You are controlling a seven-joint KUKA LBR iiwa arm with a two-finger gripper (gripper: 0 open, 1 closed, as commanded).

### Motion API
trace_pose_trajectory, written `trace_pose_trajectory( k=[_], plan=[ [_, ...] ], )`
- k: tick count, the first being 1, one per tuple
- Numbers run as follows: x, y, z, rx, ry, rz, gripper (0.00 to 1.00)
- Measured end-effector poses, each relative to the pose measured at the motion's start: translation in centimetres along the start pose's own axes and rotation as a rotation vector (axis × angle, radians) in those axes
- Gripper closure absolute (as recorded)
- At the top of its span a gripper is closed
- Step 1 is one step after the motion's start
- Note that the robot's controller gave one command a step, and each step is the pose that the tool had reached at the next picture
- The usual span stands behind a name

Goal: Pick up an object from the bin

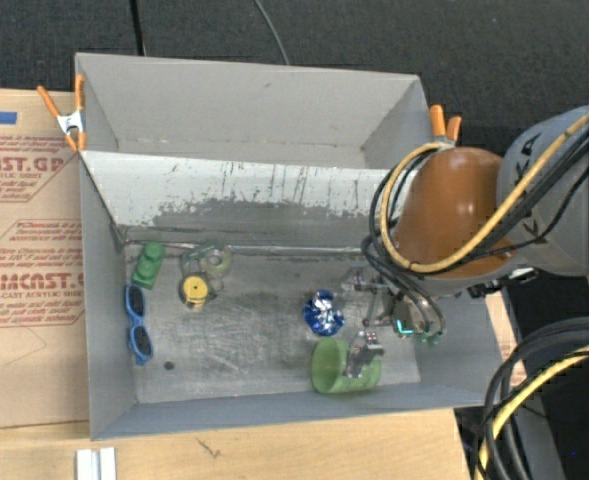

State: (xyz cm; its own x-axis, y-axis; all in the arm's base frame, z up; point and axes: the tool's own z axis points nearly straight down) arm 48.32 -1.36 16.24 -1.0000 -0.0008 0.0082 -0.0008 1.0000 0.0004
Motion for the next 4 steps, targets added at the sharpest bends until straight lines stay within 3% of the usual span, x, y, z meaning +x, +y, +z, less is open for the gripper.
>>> trace_pose_trajectory(
  k=[1, 2, 3, 4],
  plan=[
    [-1.9, -2.2, 6.2, -0.002, -0.01, 0.508, 0.0],
    [-2.3, -1.0, 6.3, -0.003, -0.008, 0.619, 0.0],
    [-1.2, -0.7, 4.4, -0.003, -0.008, 0.753, 0.0],
    [-0.9, -0.8, 8.7, -0.009, -0.036, 0.87, 0.0]
  ],
)
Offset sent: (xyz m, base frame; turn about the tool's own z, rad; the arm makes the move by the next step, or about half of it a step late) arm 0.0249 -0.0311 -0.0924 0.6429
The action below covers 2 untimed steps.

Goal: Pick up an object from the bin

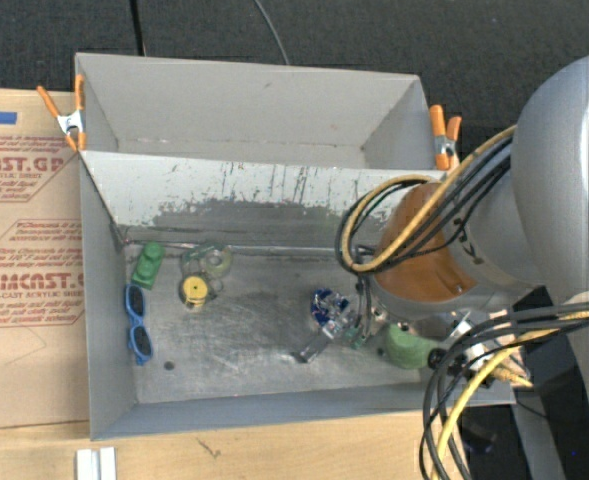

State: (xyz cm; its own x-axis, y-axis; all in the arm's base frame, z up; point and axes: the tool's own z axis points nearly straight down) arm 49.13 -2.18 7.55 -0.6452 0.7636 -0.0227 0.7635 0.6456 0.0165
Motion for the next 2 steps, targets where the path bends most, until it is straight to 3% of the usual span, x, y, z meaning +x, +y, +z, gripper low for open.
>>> trace_pose_trajectory(
  k=[1, 2],
  plan=[
    [0.06, 0.69, 0.0, 0.005, 0.002, 0.021, 0.0],
    [-0.12, 0.81, -0.24, 0.001, -0.002, 0.021, 1.0]
  ],
)
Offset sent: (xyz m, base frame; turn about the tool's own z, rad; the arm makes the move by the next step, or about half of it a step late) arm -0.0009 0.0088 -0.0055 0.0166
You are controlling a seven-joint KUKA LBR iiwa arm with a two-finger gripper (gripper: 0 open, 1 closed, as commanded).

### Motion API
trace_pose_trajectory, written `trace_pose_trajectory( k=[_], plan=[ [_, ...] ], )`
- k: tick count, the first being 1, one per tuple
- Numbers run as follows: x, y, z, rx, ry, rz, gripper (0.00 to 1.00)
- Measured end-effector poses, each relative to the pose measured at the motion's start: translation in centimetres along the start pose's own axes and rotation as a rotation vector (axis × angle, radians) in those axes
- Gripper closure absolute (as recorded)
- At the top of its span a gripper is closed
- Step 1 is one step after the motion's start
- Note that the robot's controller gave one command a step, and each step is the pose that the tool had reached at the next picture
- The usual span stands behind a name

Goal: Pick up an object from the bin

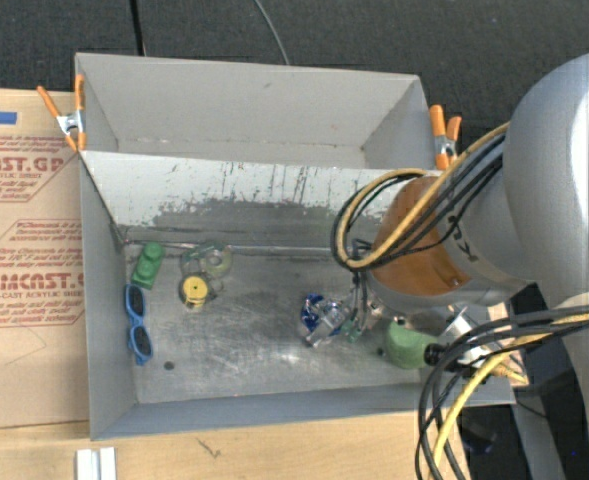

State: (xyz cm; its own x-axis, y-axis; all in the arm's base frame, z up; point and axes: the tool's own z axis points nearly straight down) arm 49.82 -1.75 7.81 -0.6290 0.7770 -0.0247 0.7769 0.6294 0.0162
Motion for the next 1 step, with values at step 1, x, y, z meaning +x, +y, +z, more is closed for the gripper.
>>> trace_pose_trajectory(
  k=[1],
  plan=[
    [-0.34, 0.25, -0.52, 0.007, 0.013, 0.0, 1.0]
  ],
)
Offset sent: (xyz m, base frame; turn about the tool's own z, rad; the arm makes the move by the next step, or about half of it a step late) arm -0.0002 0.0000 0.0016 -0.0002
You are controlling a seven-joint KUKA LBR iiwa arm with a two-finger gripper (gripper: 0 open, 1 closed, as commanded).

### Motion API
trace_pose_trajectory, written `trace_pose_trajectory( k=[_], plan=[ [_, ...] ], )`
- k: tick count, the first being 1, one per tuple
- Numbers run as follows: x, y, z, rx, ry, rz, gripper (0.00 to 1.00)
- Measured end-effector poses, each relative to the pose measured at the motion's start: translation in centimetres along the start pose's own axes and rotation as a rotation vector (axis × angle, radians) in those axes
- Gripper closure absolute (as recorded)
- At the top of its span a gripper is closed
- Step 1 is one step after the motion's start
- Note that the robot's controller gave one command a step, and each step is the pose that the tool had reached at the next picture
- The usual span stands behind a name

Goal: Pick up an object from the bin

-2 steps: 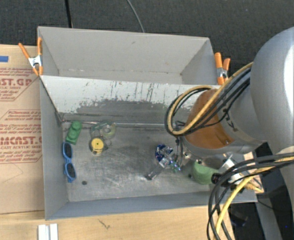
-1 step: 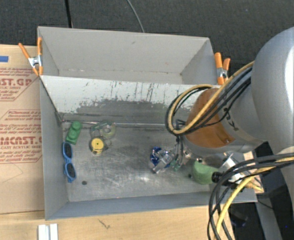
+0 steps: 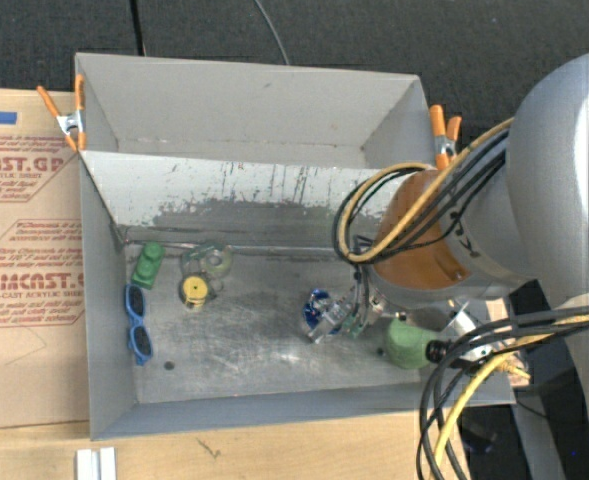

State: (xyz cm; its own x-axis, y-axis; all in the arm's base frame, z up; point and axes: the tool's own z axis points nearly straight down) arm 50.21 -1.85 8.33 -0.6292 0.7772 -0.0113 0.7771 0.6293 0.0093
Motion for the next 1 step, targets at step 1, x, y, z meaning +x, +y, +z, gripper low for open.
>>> trace_pose_trajectory(
  k=[1],
  plan=[
    [-0.04, 0.08, -2.43, 0.008, 0.011, -0.001, 1.0]
  ],
)
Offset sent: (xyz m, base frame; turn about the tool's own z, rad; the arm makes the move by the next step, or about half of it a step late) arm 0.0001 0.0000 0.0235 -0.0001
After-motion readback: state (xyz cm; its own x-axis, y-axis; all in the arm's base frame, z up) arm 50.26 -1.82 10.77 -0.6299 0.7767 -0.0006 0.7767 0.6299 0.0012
